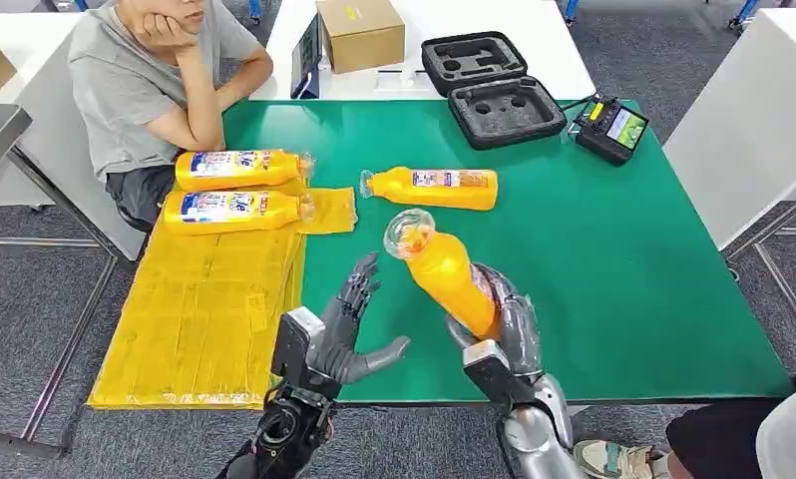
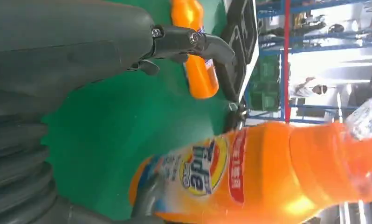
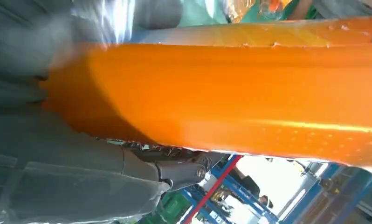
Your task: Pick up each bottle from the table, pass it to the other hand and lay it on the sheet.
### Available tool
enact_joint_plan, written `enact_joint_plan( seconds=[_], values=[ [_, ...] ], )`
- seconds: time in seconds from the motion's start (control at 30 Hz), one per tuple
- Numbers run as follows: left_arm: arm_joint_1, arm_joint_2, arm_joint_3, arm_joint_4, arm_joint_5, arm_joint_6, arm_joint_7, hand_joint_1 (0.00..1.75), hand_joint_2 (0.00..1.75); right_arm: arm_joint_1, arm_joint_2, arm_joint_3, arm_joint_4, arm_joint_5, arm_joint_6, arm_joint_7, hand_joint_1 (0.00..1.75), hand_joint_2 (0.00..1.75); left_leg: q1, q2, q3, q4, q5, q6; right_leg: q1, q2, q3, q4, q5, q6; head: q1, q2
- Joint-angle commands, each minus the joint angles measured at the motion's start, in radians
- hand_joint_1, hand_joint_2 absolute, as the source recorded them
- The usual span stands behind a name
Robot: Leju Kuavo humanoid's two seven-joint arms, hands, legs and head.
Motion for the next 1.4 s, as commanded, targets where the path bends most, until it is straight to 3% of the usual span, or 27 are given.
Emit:
enact_joint_plan(
  seconds=[0.03, 0.6, 1.4],
  values=[
    [-0.066, 0.002, -0.034, 0.122, -0.028, 0.047, -0.017, 0.0, 1.75, -0.072, 0.014, 0.044, 0.14, -0.023, -0.006, -0.002, 1.75, 1.75, 0.001, 0.001, 0.006, -0.001, -0.002, -0.002, 0.001, 0.002, 0.005, -0.001, -0.001, -0.001, 0.0, 0.0],
    [-0.11, -0.014, -0.053, 0.199, 0.009, 0.074, -0.044, 0.0, 1.75, -0.16, 0.022, 0.147, 0.305, -0.033, -0.049, -0.002, 1.75, 1.75, 0.001, 0.001, 0.005, -0.001, -0.001, -0.001, 0.001, 0.003, 0.004, -0.001, -0.001, -0.001, 0.0, 0.0],
    [-0.138, -0.027, -0.067, 0.226, 0.024, 0.118, -0.049, 0.0, 1.75, -0.168, 0.026, 0.191, 0.321, -0.046, -0.043, -0.002, 1.75, 1.75, 0.002, 0.0, 0.006, 0.001, -0.003, -0.002, 0.001, 0.002, 0.006, 0.0, -0.002, -0.002, 0.0, 0.0]
  ],
)
